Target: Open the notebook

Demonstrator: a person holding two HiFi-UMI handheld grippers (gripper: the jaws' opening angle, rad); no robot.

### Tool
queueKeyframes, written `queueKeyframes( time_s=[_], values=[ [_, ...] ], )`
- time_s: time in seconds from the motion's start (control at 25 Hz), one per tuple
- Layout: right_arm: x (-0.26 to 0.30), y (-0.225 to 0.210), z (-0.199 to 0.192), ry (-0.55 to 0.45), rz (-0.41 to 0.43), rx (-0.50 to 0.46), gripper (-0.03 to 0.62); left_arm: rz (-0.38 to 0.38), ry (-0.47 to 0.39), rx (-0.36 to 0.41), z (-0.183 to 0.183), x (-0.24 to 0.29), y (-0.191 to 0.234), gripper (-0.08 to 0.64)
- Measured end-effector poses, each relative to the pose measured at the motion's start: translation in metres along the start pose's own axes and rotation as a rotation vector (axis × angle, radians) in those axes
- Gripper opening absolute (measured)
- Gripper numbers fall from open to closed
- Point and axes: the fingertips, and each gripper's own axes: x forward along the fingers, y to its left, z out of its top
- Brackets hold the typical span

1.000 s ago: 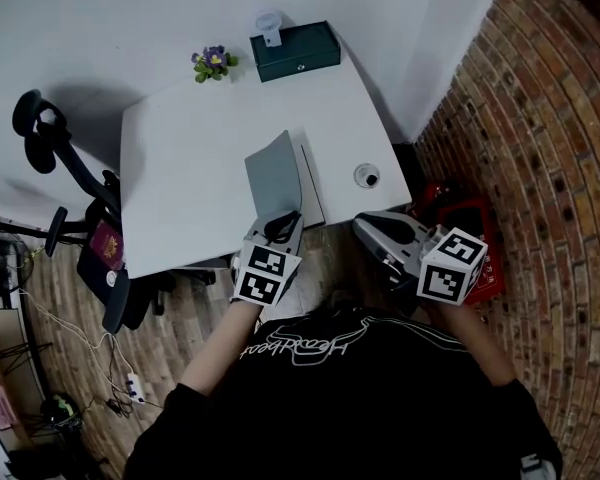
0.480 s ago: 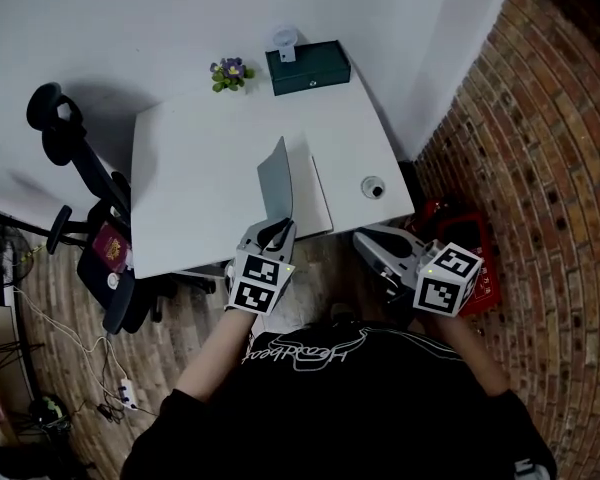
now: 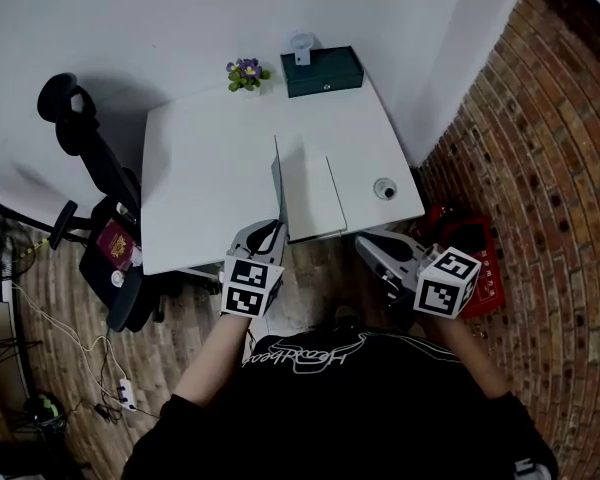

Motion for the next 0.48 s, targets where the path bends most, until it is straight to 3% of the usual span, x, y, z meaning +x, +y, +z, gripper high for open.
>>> queueKeyframes(
  time_s=[0.48],
  values=[
    [0.031, 0.032, -0.014, 0.02, 0.04, 0.007, 0.002, 0.028, 0.014, -0.179, -0.042, -0.03, 0.045, 0.048]
  ],
)
